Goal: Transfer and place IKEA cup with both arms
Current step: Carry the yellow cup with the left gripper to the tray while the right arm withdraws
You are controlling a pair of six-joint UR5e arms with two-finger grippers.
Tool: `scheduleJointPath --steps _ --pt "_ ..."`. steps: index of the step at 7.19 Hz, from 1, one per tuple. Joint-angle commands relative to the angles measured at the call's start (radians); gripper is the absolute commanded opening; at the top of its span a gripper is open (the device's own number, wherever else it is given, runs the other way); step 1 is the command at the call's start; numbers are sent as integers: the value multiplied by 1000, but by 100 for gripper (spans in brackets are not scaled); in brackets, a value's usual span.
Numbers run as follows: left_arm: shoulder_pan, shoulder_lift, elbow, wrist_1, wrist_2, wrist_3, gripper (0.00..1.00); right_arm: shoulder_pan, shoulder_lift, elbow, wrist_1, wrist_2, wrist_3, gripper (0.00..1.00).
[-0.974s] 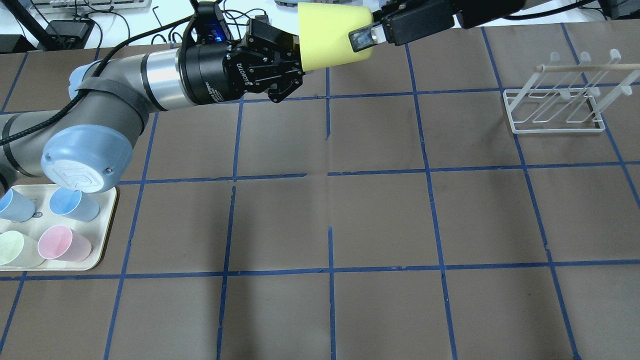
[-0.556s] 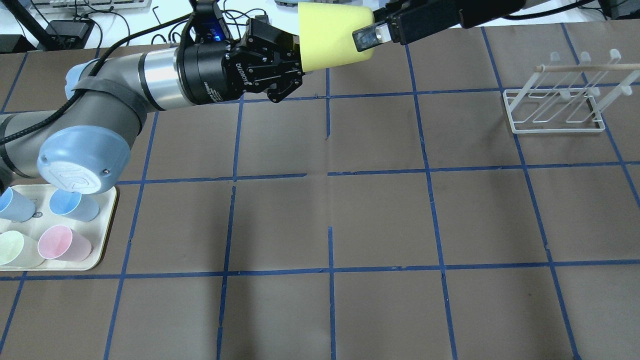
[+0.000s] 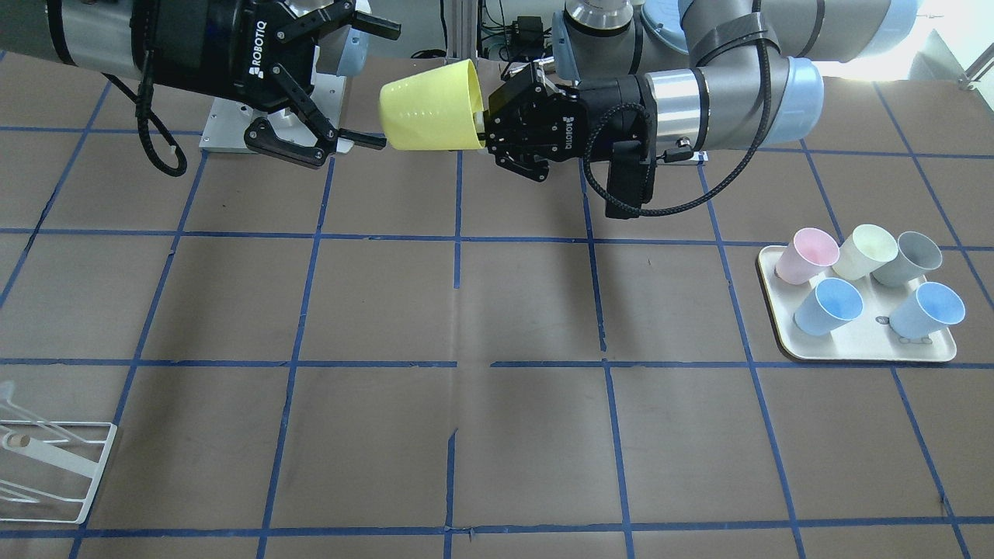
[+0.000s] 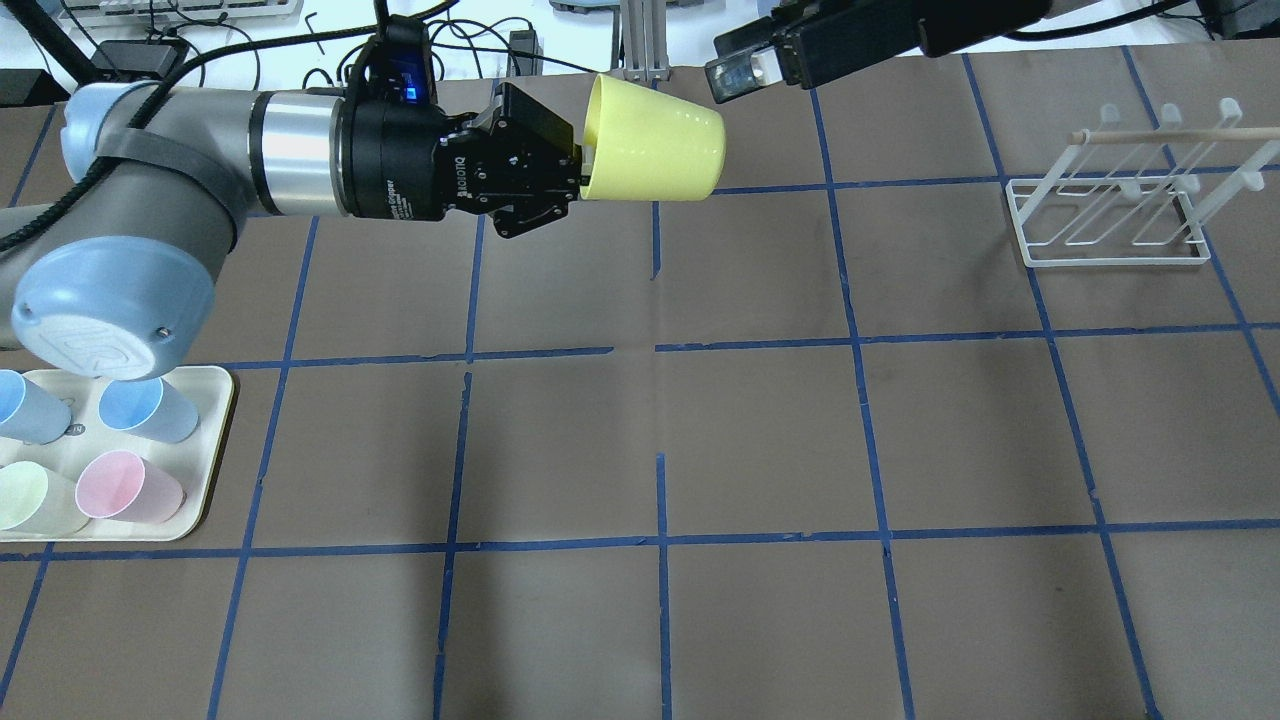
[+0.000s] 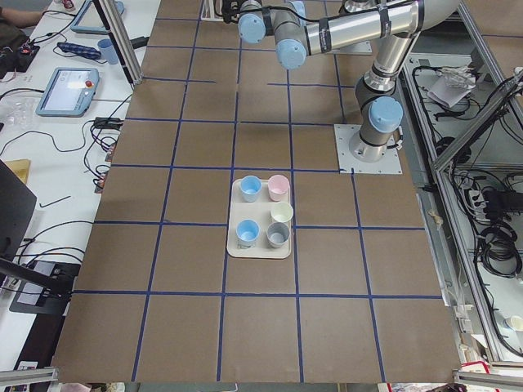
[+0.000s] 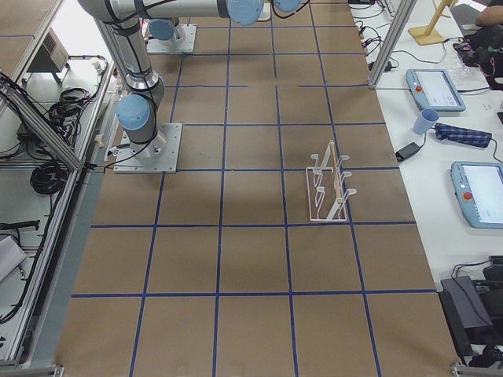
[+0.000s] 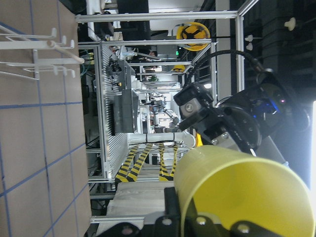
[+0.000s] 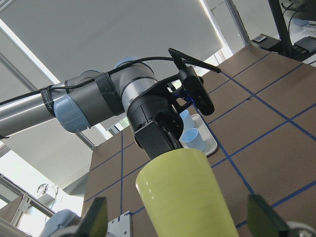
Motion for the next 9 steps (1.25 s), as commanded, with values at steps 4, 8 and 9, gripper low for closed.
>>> scheduleJointPath --steps 4,8,9 --pt "205 15 24 47 853 26 0 0 19 5 -9 -413 190 100" --pt "423 -44 98 113 1326 549 0 -8 12 0 -18 -691 459 100" --pt "555 -84 119 129 1321 727 0 -8 7 -9 -20 -777 523 100"
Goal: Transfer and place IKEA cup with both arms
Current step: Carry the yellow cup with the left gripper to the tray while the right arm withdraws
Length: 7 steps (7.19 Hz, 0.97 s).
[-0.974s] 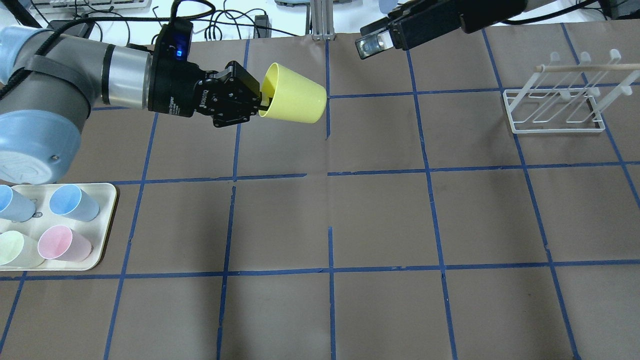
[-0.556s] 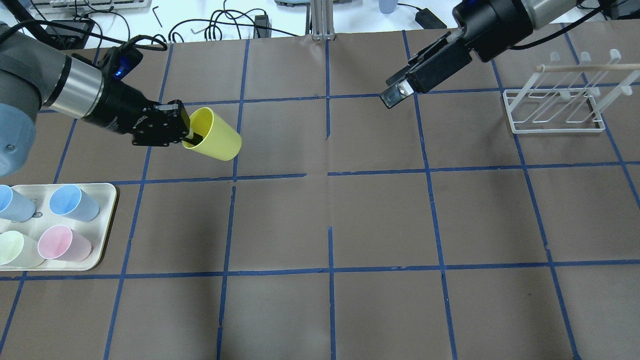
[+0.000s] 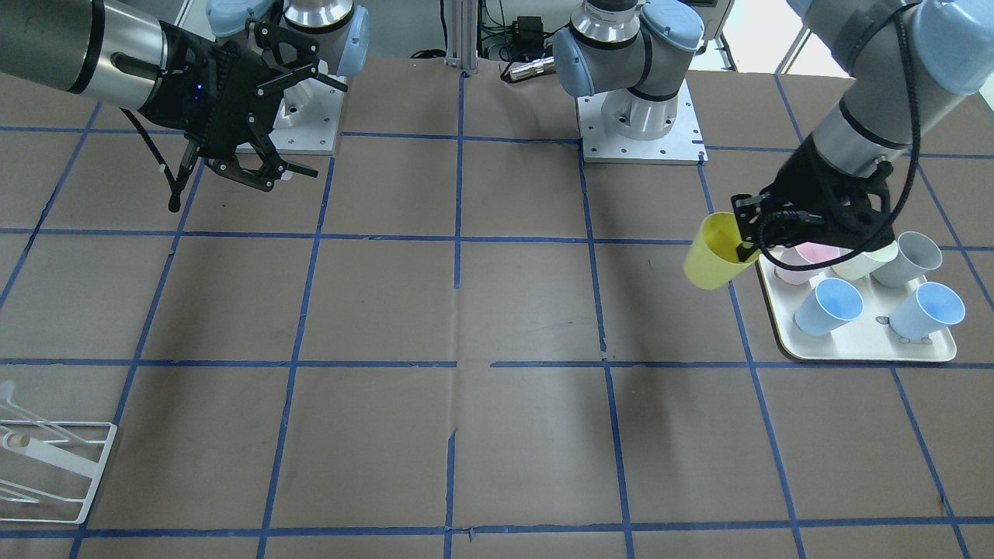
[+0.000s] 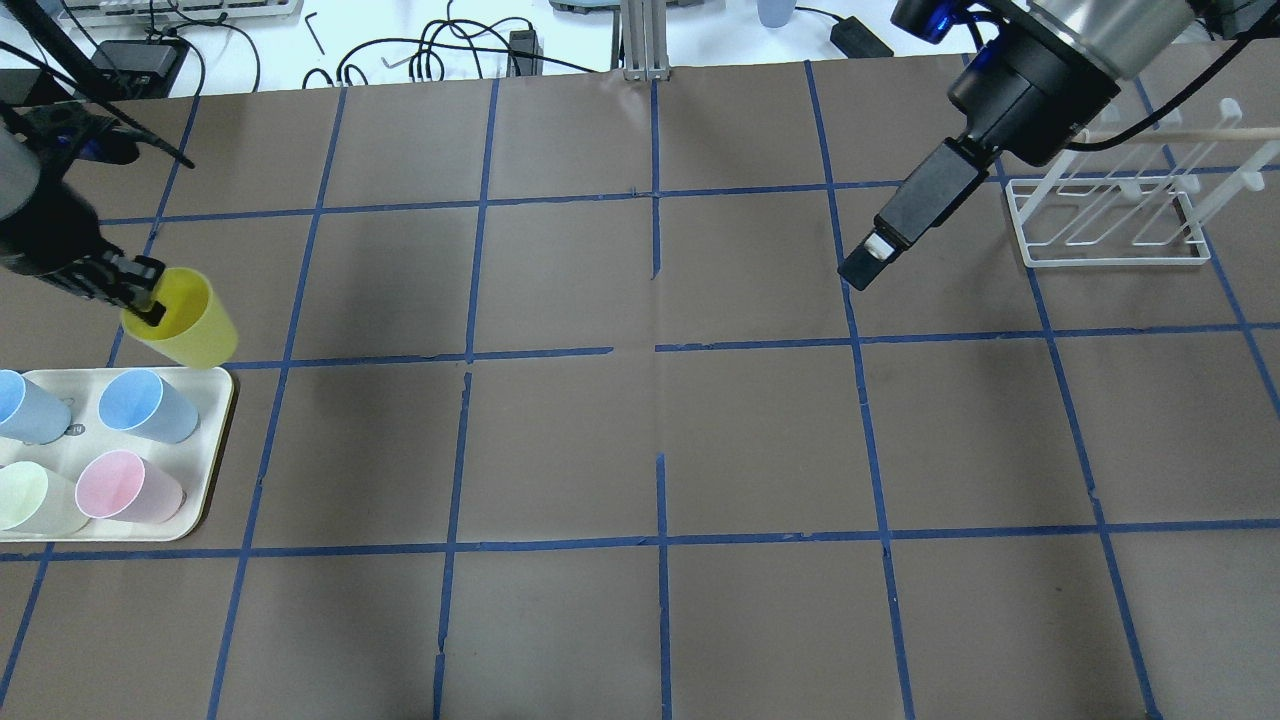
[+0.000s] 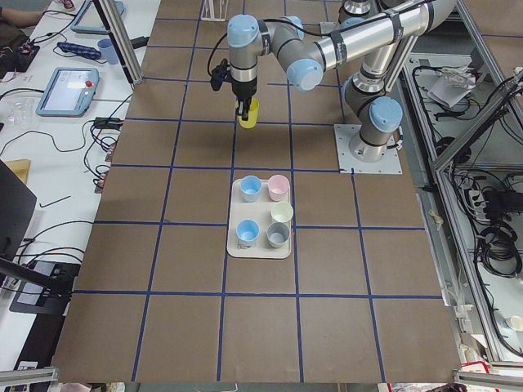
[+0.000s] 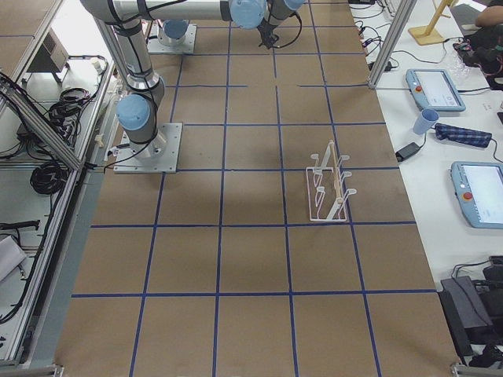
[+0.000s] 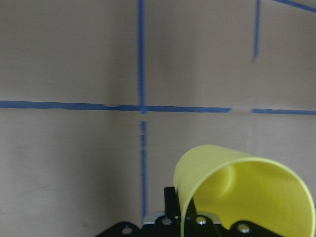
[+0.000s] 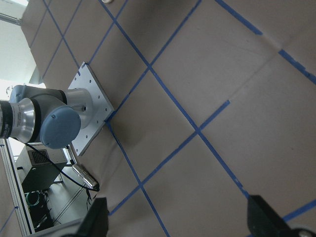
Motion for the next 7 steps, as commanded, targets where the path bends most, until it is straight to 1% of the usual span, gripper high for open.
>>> scheduleJointPath --steps 1,2,3,4,5,6,7 --pt "213 -88 76 16 13 301 0 -1 -6 -9 -44 -135 196 100" --pt "256 -143 139 6 10 360 0 -1 -11 -16 -90 -207 309 100" --pt "297 -210 178 3 5 371 0 -1 -38 -16 -162 -287 392 100" --pt "310 -279 193 18 -4 390 0 2 -70 -1 -249 -341 492 100" --pt "321 -330 219 21 -38 411 0 2 -74 -3 -288 -349 628 100" --pt "345 -370 241 21 -48 443 0 3 -72 -1 -372 -419 760 100" --pt "350 -410 241 29 -52 498 0 5 -72 0 -403 -450 837 100"
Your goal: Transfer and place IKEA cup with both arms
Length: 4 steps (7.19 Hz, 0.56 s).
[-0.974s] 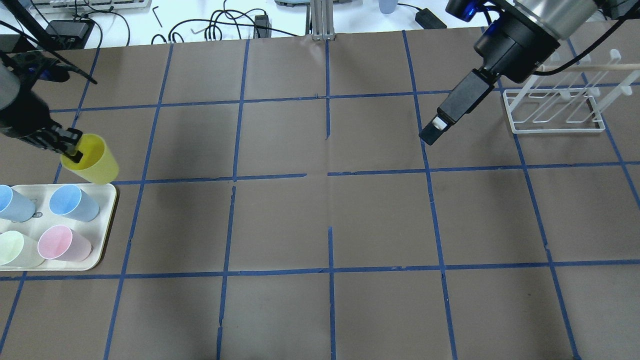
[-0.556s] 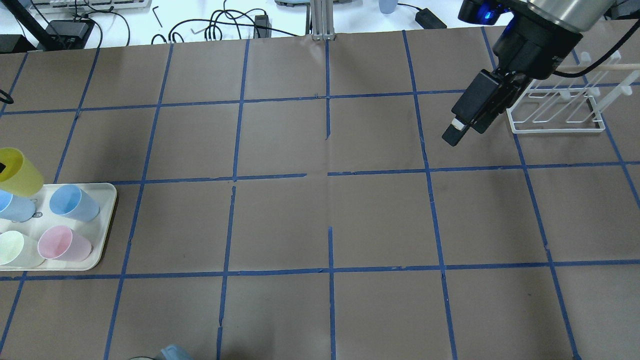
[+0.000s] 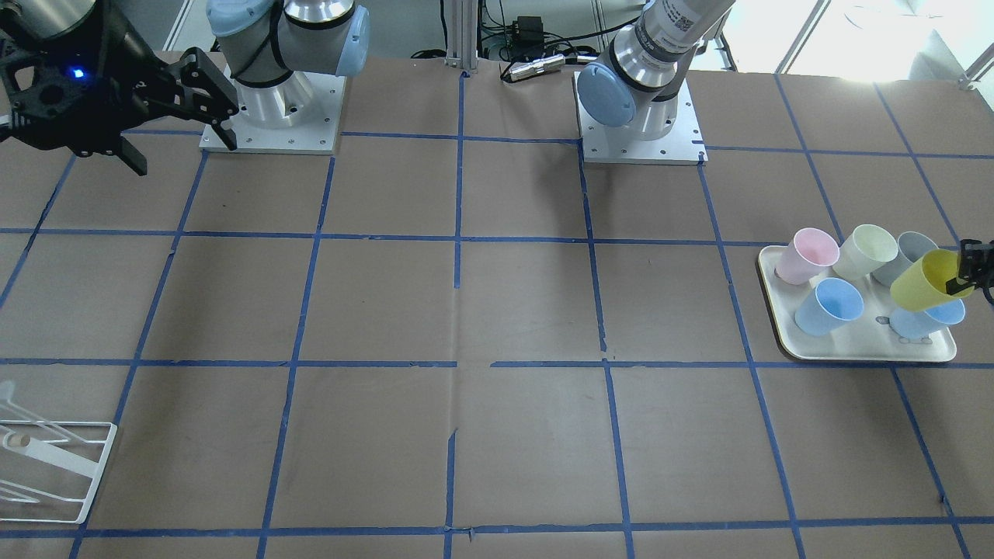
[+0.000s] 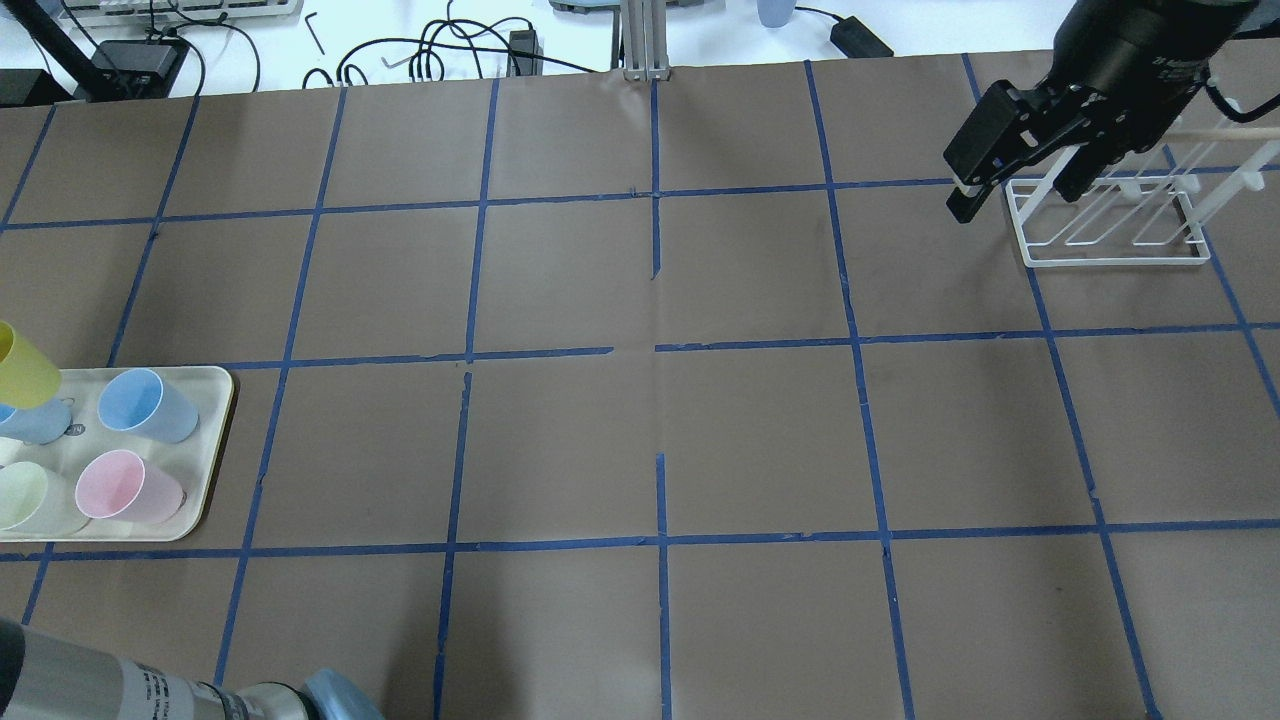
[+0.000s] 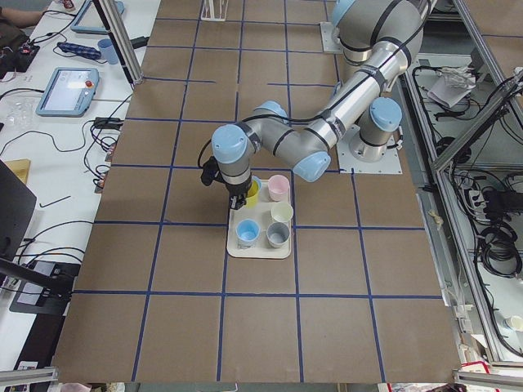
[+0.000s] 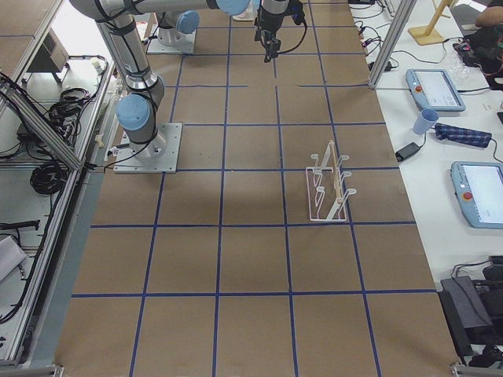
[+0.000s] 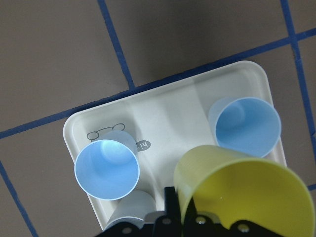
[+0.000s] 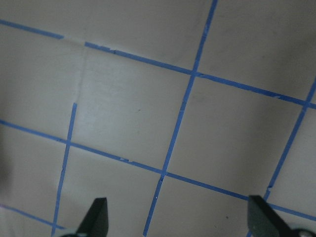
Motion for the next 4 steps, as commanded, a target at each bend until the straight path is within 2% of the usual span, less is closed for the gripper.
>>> scheduleJointPath --steps 1,2,3,4 --pt "20 -65 8 7 -51 77 0 3 -1 4 -67 -42 175 100" --pt "10 -64 -9 8 -51 74 0 22 -3 20 -77 -33 265 100" --pt "3 -47 -15 5 -55 71 0 44 -14 78 -96 -27 285 89" --pt "3 -52 -30 7 -53 77 0 61 -46 145 -173 -28 286 97"
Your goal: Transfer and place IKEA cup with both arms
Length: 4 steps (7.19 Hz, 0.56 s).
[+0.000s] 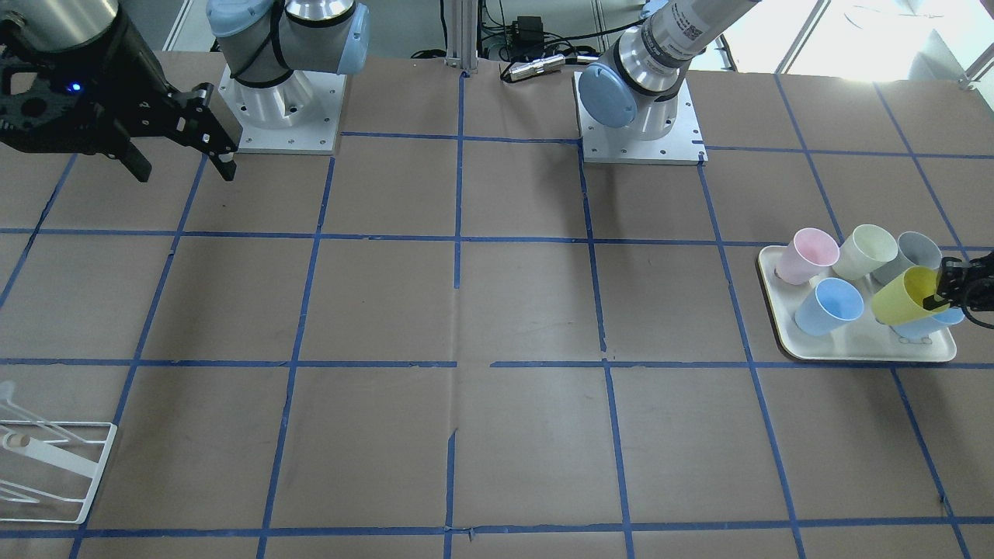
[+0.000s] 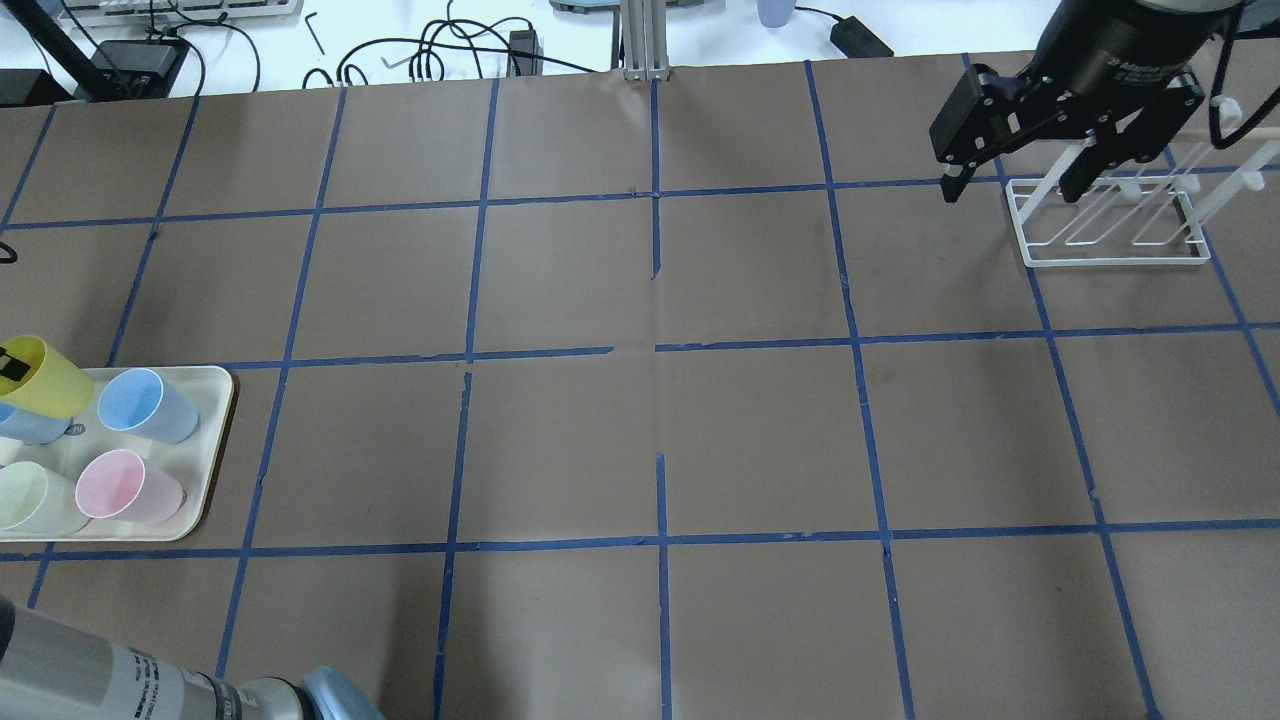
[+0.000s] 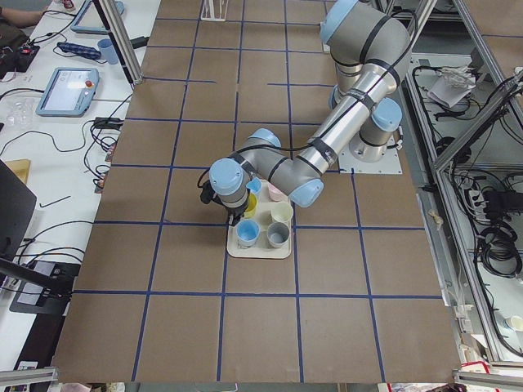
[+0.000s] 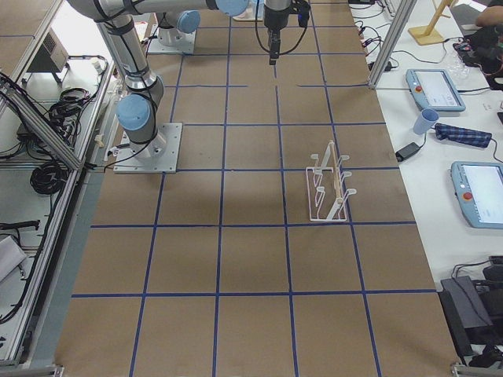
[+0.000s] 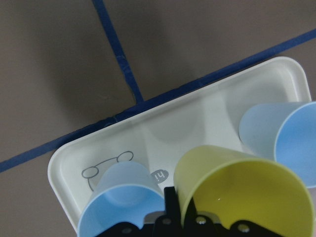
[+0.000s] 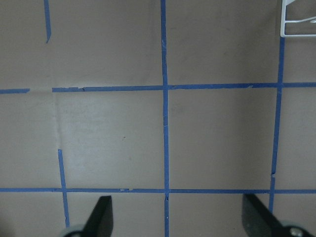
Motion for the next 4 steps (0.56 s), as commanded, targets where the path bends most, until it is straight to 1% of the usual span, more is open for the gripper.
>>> scheduleJointPath --steps 1,4 --pt "-1 -8 -29 14 0 6 0 51 -53 113 -102 -8 20 100" --pt "3 -19 -35 30 3 39 0 61 -50 86 -123 -14 36 100"
